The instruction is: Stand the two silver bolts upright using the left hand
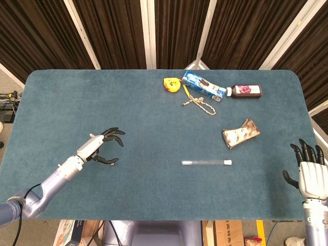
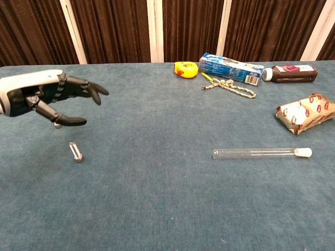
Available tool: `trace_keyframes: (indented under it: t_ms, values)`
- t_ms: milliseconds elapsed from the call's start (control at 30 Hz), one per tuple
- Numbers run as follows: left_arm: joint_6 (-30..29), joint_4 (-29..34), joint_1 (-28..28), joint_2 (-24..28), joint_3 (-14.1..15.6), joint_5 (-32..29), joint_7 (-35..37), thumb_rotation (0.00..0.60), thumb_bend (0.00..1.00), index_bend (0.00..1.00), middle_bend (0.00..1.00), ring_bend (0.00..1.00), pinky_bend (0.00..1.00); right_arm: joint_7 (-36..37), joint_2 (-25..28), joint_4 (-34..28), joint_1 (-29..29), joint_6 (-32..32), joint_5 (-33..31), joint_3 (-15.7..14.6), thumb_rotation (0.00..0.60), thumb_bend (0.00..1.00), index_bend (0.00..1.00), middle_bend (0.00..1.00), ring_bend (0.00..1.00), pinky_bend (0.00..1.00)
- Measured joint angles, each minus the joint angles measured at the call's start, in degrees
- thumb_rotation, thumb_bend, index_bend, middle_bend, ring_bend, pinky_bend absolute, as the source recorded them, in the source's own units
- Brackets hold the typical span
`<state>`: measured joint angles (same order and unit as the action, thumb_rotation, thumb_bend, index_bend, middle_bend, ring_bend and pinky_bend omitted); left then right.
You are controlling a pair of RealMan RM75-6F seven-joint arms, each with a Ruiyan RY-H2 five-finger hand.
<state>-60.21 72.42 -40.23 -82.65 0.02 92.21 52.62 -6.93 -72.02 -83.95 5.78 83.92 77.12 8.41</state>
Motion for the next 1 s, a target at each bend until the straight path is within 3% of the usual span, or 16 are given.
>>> trace_keyframes:
  t_ms: [167, 267, 467, 633, 700, 833, 1000]
  values:
    - [-3.1, 6.3, -0.2, 3.1, -2.0, 0.3, -3.0, 0.6, 0.38, 0.39, 0.18, 0.0, 0.0, 0.3, 0.2, -0.1, -0.1, 0.0, 0.1, -0.1, 0.6, 0.25, 0.2, 0.08, 0.14, 0.0]
    - [-5.9, 7.8, 0.7, 4.8, -2.7, 0.5, -9.2, 0.6, 0.39, 0.37, 0.18, 0.0, 0.0, 0.5, 0.4, -0.2, -0.2, 0.0, 0.2, -0.1, 0.6, 0.25, 0.2, 0.08, 0.14, 0.0]
    - [-13.3, 12.7, 6.1, 9.4, -3.4, -1.5, -34.4, 0.6, 0.39, 0.37, 0.18, 0.0, 0.0, 0.3, 0.4, -0.5, -0.1, -0.1, 0.9, -0.6, 0.6, 0.25, 0.2, 0.08, 0.14, 0.0]
    - [-22.3, 20.3, 15.2, 14.6, -2.6, -5.6, -58.7, 0.6, 0.39, 0.36, 0.16, 0.0, 0.0, 0.2, 0.5, -0.5, 0.2, -0.5, 1.8, -1.1, 0.6, 0.25, 0.2, 0.08, 0.14, 0.0]
    - [-24.1, 22.4, 17.8, 16.1, -2.1, -7.3, -63.4, 0.6, 0.39, 0.34, 0.14, 0.0, 0.0, 0.4, 0.7, -0.5, 0.3, -0.6, 2.4, -1.3, 0.6, 0.25, 0.2, 0.08, 0.14, 0.0]
    - [-26.9, 25.6, 22.9, 19.1, -1.0, -10.7, -66.3, 0.6, 0.39, 0.28, 0.09, 0.0, 0.0, 1.6, 1.3, -0.1, 0.4, -0.9, 3.2, -1.6, 0.6, 0.25, 0.2, 0.08, 0.14, 0.0]
    - [-29.7, 26.5, 29.0, 20.9, 0.5, -13.4, -60.8, 0.6, 0.39, 0.19, 0.03, 0.0, 0.0, 2.1, 2.5, -0.3, 0.5, -1.6, 3.5, -2.0, 0.6, 0.24, 0.19, 0.08, 0.13, 0.0]
